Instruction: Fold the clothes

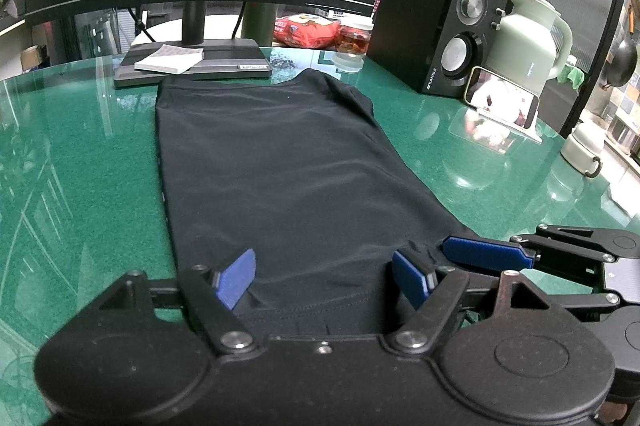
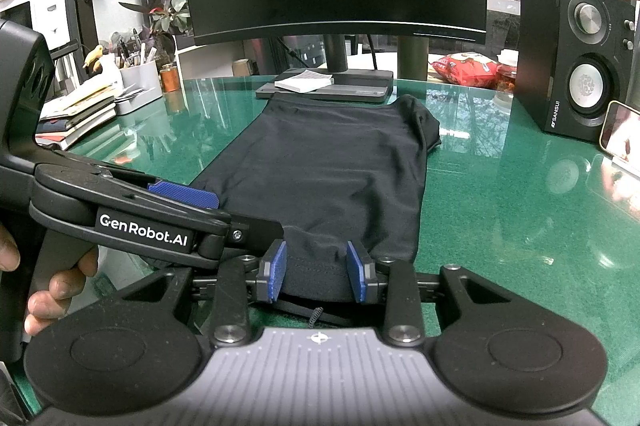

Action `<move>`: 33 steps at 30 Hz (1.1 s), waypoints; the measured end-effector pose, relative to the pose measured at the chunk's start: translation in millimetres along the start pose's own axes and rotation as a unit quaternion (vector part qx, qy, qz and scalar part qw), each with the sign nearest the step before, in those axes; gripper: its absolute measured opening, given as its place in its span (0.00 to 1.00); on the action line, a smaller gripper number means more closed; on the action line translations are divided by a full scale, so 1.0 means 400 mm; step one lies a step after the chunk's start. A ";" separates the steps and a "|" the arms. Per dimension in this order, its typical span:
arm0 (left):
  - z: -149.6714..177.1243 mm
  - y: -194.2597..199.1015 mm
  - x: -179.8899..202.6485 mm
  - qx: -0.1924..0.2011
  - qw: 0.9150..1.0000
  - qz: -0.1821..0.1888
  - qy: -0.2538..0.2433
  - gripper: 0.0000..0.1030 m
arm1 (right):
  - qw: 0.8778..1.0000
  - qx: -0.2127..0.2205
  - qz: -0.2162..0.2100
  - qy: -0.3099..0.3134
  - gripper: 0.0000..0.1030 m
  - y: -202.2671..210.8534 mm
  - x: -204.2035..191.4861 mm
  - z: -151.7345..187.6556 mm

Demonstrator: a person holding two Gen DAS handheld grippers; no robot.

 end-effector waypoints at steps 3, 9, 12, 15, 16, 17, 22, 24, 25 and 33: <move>0.000 0.000 0.000 0.000 1.000 0.000 0.000 0.73 | 1.000 0.000 0.000 0.000 0.32 -0.002 -0.001 0.000; 0.003 0.001 -0.001 0.001 1.000 0.000 -0.001 0.73 | 1.000 0.000 0.000 0.000 0.32 -0.006 -0.002 0.000; 0.003 0.001 -0.002 0.000 1.000 0.000 -0.001 0.73 | 1.000 0.000 0.001 0.001 0.32 -0.009 -0.003 0.001; 0.004 0.001 0.000 0.001 1.000 0.000 0.000 0.73 | 1.000 0.000 0.001 0.001 0.32 -0.011 -0.004 0.001; 0.003 0.001 0.000 0.001 1.000 0.000 0.000 0.73 | 1.000 0.000 0.001 0.001 0.32 -0.011 -0.004 0.001; 0.003 0.001 0.001 0.001 1.000 0.000 0.000 0.73 | 1.000 0.000 0.001 0.001 0.32 -0.012 -0.005 0.001; 0.003 0.001 0.001 0.001 1.000 0.000 0.000 0.73 | 1.000 -0.001 0.000 0.000 0.32 0.016 0.003 0.000; 0.003 0.001 0.001 0.001 1.000 0.000 0.000 0.73 | 1.000 -0.001 0.000 0.000 0.32 0.016 0.002 0.000; 0.003 0.001 0.001 0.000 1.000 0.000 0.000 0.73 | 1.000 -0.001 0.000 0.000 0.32 0.017 0.002 0.000; 0.002 0.000 0.002 0.001 1.000 0.000 -0.001 0.73 | 1.000 -0.001 0.000 0.000 0.32 0.017 0.002 -0.001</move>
Point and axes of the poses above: each gripper's, at about its wrist camera, not at the fingertips, and y roughly against the way its jaws point, x to its right, z to its underside, the point moved 6 cm from there along -y, roughly the way its jaws point, and after that the axes turned 5 degrees about y, right-handed, at the moved point
